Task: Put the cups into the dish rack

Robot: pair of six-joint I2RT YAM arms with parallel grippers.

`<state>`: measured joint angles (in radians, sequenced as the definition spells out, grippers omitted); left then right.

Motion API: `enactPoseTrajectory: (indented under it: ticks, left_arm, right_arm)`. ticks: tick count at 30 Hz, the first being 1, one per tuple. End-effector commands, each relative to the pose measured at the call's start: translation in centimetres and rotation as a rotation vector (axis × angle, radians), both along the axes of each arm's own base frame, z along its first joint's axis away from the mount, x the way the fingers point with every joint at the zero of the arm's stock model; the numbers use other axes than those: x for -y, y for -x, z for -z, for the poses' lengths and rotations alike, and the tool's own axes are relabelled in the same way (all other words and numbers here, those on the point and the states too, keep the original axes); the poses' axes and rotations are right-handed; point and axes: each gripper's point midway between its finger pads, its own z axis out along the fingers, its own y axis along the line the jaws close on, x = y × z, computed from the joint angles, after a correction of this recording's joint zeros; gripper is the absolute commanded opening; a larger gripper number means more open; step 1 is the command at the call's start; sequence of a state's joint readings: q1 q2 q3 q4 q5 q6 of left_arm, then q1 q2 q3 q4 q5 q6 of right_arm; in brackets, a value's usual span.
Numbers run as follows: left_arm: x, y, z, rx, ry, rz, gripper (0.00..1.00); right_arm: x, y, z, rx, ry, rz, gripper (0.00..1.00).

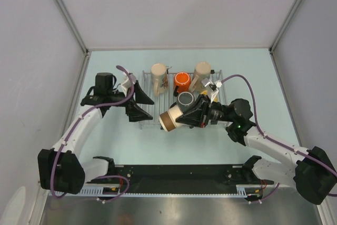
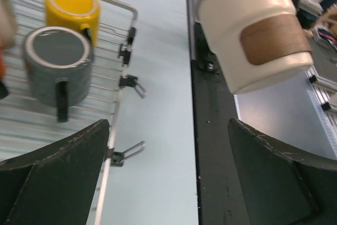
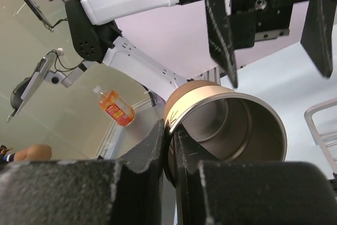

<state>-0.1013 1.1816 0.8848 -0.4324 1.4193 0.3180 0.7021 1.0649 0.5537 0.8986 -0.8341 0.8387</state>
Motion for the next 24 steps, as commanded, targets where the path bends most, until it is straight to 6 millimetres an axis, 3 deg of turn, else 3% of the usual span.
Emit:
enactPoseTrajectory:
  ticks: [1, 8, 24]
  left_arm:
    - [2.3, 2.5, -1.4, 0.125, 0.003, 0.115, 1.0]
    - [4.0, 2.9, -2.4, 0.227, -0.034, 0.096, 1.0]
    - [8.2, 7.2, 0.4, 0.19, -0.09, 0.275, 1.0]
  right_arm:
    - [0.7, 0.4, -2.1, 0.07, -0.054, -0.008, 0.0]
    - [0.6, -0.9, -1.0, 0.044, -0.021, 0.027, 0.0]
    - [0.5, -1.3, -0.7, 0.035, -0.012, 0.039, 0.0]
